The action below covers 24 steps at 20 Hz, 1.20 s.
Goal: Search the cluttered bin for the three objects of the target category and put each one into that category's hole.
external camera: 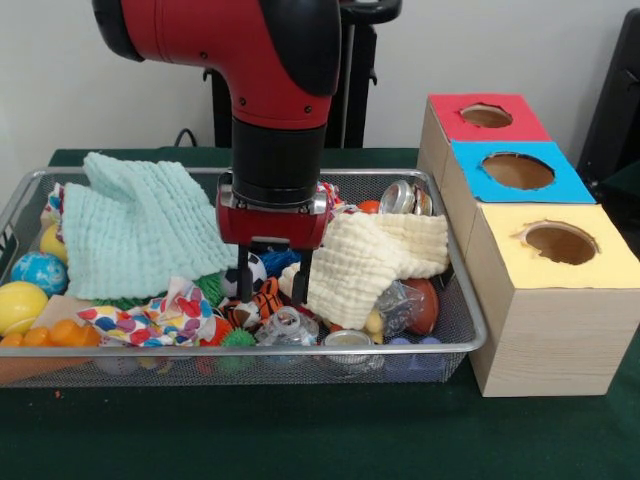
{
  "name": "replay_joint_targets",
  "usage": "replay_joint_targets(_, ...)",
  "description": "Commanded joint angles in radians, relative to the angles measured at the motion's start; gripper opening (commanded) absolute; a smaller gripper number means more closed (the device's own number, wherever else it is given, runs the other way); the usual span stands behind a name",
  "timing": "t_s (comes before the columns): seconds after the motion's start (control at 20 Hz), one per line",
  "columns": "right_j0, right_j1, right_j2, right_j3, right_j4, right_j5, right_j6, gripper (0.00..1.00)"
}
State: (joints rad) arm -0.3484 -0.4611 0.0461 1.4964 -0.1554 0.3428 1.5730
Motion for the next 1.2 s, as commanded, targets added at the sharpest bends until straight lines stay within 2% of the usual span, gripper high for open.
replay_joint_targets(0.05, 0.0, 0.028, 0.027, -0.089, 0.008, 0.082, 0.086, 1.0)
replay_joint_targets(0.2, -0.001, 0.027, 0.022, -0.118, 0.0, 0.116, 0.064, 1.0)
replay_joint_targets(0.45, 0.003, 0.017, 0.021, -0.115, -0.006, 0.133, 0.059, 1.0)
replay_joint_targets(0.8, -0.032, 0.071, 0.07, -0.023, 0.028, 0.061, 0.116, 1.0)
replay_joint_targets(1.2, -0.027, 0.075, 0.071, -0.008, 0.052, 0.116, 0.119, 1.0)
